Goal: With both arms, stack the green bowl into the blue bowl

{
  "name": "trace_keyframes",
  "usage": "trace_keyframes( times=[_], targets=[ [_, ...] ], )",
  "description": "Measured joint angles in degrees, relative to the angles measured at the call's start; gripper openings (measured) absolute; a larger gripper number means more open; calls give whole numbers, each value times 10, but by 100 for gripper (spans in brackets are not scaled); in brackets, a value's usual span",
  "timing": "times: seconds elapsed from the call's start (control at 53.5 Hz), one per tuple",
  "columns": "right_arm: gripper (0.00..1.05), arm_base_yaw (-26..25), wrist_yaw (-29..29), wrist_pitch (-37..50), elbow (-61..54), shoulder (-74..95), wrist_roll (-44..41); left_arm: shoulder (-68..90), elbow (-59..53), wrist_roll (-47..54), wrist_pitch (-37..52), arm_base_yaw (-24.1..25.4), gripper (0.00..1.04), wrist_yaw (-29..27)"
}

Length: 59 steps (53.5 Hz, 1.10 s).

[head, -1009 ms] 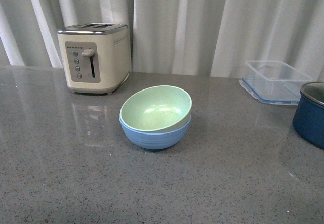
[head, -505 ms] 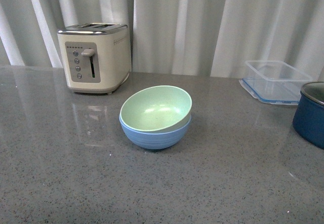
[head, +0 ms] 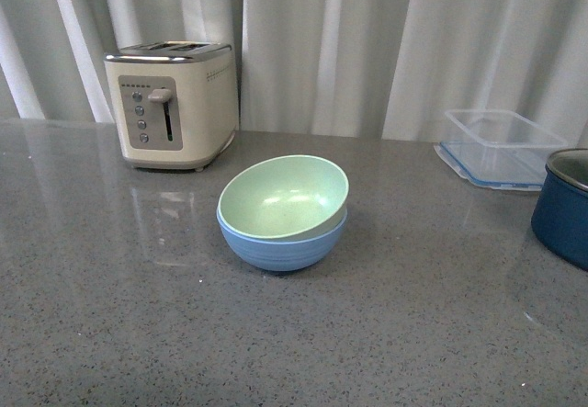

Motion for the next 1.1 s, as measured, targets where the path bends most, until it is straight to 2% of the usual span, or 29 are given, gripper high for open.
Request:
trace_keyframes(
  times=[0.075, 0.243, 0.449, 0.617, 0.785, 0.86, 1.103],
  targets=[
    [1, 0, -1, -88, 0, -67, 0, 0, 0, 0, 0, 0, 98, 0],
    [2, 0, 0, -98, 0, -94, -1, 0, 0, 0, 0, 0, 98, 0],
    [37, 0, 0, -98, 0, -94, -1, 0, 0, 0, 0, 0, 98, 0],
    [72, 0, 0, -98, 0, -94, -1, 0, 0, 0, 0, 0, 98, 0],
    [97, 0, 0, -98, 0, -94, 0, 0, 0, 0, 0, 0, 98, 0],
    [94, 0, -1, -98, 0, -94, 0, 0, 0, 0, 0, 0, 98, 0],
    [95, 0, 0, -98, 0, -94, 0, 0, 0, 0, 0, 0, 98, 0]
  ],
)
